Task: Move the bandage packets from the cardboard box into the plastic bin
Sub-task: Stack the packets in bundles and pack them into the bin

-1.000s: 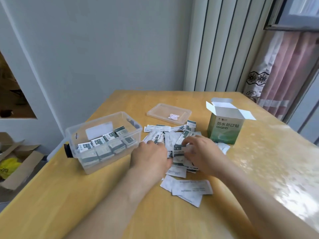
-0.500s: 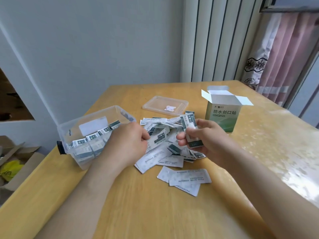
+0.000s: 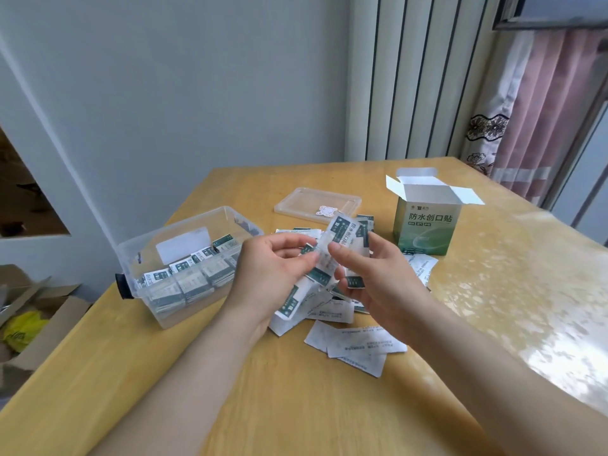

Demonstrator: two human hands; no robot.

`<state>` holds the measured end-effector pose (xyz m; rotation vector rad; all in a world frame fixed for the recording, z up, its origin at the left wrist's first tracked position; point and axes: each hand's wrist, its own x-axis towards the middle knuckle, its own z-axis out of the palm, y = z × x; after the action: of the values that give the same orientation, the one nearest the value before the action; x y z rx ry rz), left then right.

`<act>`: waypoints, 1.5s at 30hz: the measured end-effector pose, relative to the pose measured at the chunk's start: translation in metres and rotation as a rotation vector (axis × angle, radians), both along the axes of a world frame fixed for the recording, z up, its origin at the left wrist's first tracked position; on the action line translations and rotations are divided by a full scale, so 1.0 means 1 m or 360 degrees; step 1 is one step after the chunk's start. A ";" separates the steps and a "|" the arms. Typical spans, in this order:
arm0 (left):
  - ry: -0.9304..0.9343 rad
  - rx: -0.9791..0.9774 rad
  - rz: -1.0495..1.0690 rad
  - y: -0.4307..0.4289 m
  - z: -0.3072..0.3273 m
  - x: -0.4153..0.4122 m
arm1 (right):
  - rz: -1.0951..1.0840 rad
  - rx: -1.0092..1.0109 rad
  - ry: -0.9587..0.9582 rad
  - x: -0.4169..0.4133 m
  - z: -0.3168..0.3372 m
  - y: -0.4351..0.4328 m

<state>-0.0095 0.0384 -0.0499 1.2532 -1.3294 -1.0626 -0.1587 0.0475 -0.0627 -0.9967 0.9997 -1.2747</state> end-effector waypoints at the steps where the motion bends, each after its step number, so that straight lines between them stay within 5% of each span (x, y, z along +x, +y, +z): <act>1: 0.0031 0.0023 -0.0045 0.000 -0.002 -0.001 | -0.0041 -0.0029 0.0039 -0.001 -0.001 -0.001; 9: 0.0313 0.0129 -0.0163 -0.005 0.002 0.006 | -0.0135 -0.0110 0.0124 -0.008 -0.002 -0.004; 14: 0.0060 0.0220 -0.0530 -0.004 0.002 0.010 | -0.0165 -0.0119 0.0119 -0.009 -0.001 -0.004; 22: -0.0045 0.0095 -0.0426 -0.001 -0.001 0.003 | 0.0145 0.0244 -0.0151 -0.002 0.002 -0.002; 26: -0.0243 0.0073 -0.0391 -0.001 -0.004 0.000 | 0.0142 0.0179 -0.0076 -0.001 -0.002 -0.001; 33: 0.0246 0.0090 -0.0375 -0.005 0.006 0.010 | -0.0060 0.0258 -0.0290 -0.009 0.004 -0.004; 42: 0.0941 -0.0075 0.0094 0.008 0.002 -0.017 | 0.0471 0.0284 -0.0264 0.012 0.004 0.009; 45: 0.0884 -0.0112 0.0099 0.011 -0.006 -0.028 | 0.0553 0.0204 -0.0158 0.020 0.002 0.013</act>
<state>-0.0373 0.0491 -0.0558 0.8523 -0.8860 -1.1975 -0.1385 0.0603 -0.0610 -0.9500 0.7814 -0.9510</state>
